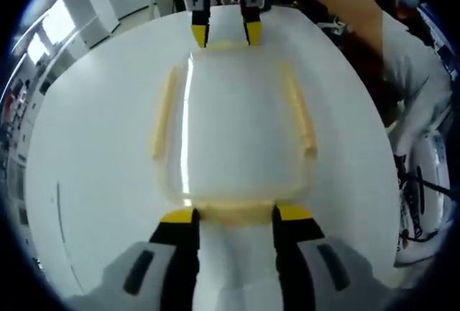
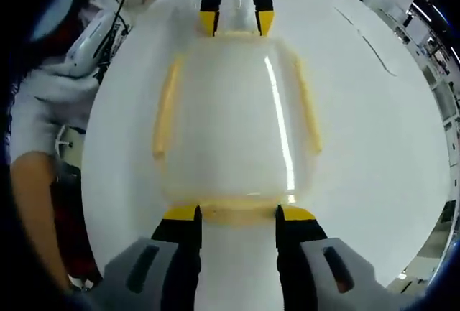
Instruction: Snap each plastic latch of the storage box into its locked position after aligning the lid with the box until every specified latch is closed and the lid sits flush.
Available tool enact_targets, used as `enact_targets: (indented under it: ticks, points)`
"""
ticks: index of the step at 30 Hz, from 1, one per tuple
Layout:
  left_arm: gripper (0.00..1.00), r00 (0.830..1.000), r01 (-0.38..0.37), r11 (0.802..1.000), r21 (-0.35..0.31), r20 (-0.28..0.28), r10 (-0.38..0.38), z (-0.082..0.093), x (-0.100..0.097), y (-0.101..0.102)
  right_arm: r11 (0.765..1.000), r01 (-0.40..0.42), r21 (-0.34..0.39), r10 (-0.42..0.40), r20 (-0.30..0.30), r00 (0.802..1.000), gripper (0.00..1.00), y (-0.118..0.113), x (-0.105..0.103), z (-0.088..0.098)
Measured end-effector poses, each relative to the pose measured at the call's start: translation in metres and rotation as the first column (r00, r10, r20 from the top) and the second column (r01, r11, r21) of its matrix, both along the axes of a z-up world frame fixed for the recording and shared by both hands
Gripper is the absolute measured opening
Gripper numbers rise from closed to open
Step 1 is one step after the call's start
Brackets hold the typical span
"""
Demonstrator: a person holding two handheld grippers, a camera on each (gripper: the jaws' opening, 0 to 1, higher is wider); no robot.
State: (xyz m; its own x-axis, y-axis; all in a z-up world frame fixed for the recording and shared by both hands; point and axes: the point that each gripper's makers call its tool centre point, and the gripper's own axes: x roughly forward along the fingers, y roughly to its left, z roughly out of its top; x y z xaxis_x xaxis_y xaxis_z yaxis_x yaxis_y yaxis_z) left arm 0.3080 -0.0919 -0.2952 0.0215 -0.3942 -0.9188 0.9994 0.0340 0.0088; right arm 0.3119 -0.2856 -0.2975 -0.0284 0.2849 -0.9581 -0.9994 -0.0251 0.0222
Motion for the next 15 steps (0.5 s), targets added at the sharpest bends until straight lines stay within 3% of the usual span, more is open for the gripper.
enact_targets:
  ticks: [9,15]
  points:
    - [0.41,1.0,-0.016,1.0,-0.009,0.0,0.016,-0.0008,0.0006,-0.0015,0.996,-0.003,-0.088,0.003,0.004,1.0,0.4,-0.0011,-0.0001,-0.0027]
    - [0.41,1.0,-0.016,1.0,0.014,0.0,0.016,-0.0021,0.0009,-0.0034,0.999,-0.002,-0.047,0.002,0.005,1.0,0.39,-0.0034,0.0005,-0.003]
